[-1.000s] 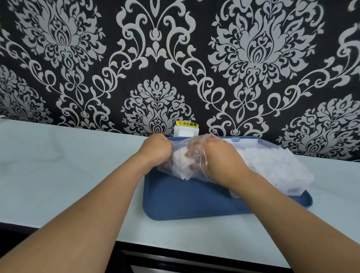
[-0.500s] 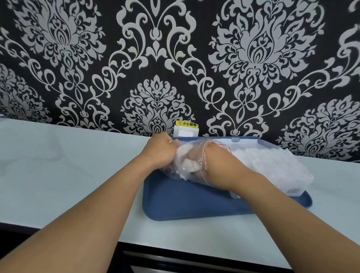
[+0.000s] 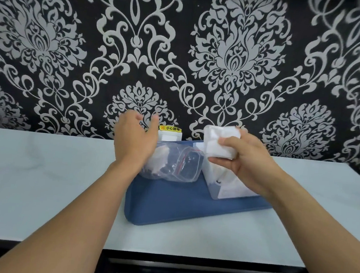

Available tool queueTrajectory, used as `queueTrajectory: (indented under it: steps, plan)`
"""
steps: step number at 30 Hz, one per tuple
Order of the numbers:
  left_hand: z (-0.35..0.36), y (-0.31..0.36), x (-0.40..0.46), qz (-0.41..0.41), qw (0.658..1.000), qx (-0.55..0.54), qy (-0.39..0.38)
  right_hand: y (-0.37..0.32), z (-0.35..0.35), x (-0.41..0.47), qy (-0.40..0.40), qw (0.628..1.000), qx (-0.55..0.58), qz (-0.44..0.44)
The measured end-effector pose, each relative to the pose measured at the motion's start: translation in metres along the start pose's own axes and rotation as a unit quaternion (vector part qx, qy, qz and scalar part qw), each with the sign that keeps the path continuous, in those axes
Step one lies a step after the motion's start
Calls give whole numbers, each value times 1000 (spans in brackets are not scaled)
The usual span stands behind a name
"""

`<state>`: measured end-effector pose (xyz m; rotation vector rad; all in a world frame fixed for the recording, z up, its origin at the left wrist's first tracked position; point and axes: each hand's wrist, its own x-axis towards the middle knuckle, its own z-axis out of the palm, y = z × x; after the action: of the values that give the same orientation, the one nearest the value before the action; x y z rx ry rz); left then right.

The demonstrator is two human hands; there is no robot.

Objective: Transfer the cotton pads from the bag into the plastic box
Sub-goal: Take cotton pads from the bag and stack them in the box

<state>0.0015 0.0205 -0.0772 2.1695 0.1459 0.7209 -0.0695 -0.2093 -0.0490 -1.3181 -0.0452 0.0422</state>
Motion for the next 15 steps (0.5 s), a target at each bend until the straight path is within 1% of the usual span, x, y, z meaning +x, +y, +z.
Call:
queueTrajectory:
  steps: [1,2,3,4,5,6,7,8,10,12,14,15]
  plan:
    - [-3,22,-10,18,996,-82,17,1,3,-1,15,999,44,11]
    - [-6,45,-22,25,984,-173,-8,3,7,-2,25,997,73,19]
    - [-4,65,-36,21,966,-250,-62,4,12,-3,27,995,93,20]
    - [1,86,-54,3,945,-301,-126,4,17,-5,23,994,106,14]
    - [9,95,-67,-21,925,-333,-180,5,22,-7,13,993,117,11]
    - [18,104,-79,-42,912,-347,-212,5,26,-9,7,992,128,9]
    - [26,106,-87,-49,913,-345,-213,6,27,-10,9,989,146,17]
    - [32,106,-91,-39,920,-336,-199,6,27,-10,16,986,165,32]
    - [38,102,-93,11,932,-313,-185,3,24,-11,58,979,183,73]
    - [41,97,-96,109,931,-265,-225,3,18,-10,125,971,175,101]
    - [43,93,-101,218,907,-204,-298,3,13,-10,192,961,168,106]
    - [43,92,-104,249,891,-186,-330,2,11,-11,208,956,171,112]
